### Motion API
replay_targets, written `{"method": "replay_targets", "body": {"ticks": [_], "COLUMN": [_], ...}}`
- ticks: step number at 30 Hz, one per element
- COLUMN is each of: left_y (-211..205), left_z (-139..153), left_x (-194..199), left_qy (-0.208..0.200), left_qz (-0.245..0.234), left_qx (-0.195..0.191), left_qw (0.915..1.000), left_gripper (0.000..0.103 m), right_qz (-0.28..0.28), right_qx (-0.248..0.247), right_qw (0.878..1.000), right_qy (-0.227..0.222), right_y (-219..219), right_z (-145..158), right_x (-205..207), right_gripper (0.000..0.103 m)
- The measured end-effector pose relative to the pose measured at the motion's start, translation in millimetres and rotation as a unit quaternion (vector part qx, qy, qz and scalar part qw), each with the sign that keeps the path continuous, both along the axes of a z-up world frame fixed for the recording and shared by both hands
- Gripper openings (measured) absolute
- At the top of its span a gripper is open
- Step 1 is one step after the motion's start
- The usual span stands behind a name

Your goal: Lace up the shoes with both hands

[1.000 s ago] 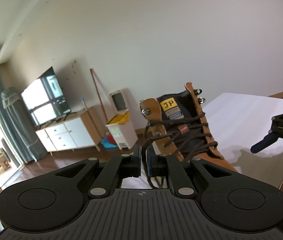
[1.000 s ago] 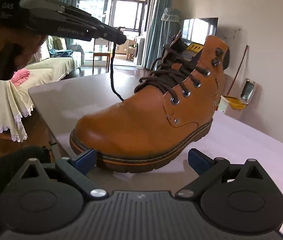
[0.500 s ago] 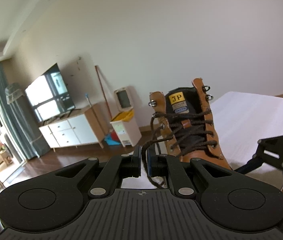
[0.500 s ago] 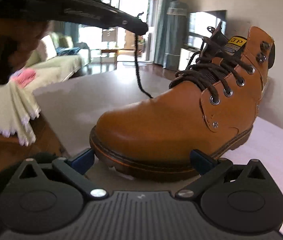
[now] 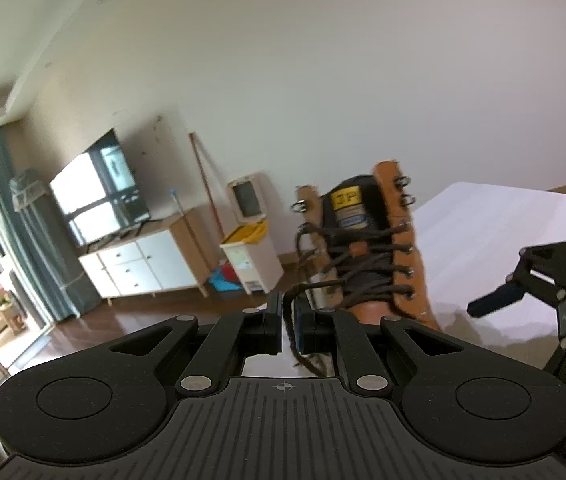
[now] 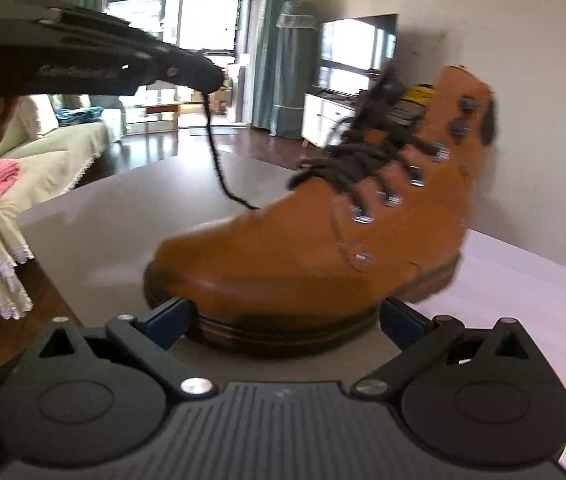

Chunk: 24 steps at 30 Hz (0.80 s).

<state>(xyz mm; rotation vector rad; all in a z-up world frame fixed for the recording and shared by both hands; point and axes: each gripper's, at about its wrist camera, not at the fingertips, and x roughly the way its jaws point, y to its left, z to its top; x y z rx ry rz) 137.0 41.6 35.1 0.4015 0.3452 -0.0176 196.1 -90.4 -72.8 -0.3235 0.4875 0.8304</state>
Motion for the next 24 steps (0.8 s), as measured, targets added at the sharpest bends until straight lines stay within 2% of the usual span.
{"method": "replay_targets", "body": {"ticks": [9, 12, 20, 24], "left_y": [-30, -39, -62, -73], "left_z": [-7, -10, -11, -13], "left_x": [19, 29, 59, 71], "left_qy": [0.013, 0.015, 0.006, -0.003], "left_qz": [-0.038, -0.043, -0.043, -0.045], "left_qx": [0.017, 0.027, 0.036, 0.048], "left_qw": [0.9990, 0.9986, 0.9984, 0.9979], "left_gripper": [0.009, 0.009, 0.005, 0.005], "right_qz": [-0.072, -0.098, -0.148, -0.154], "right_qx": [0.005, 0.016, 0.051, 0.086], "right_qw": [0.997, 0.994, 0.987, 0.984], "right_qy": [-0.023, -0.037, -0.043, -0.022], "right_y": [-44, -60, -84, -94], "right_z": [1, 12, 29, 38], "right_x": [2, 10, 23, 33], "right_gripper": [0.102, 0.102, 0.102, 0.102]}}
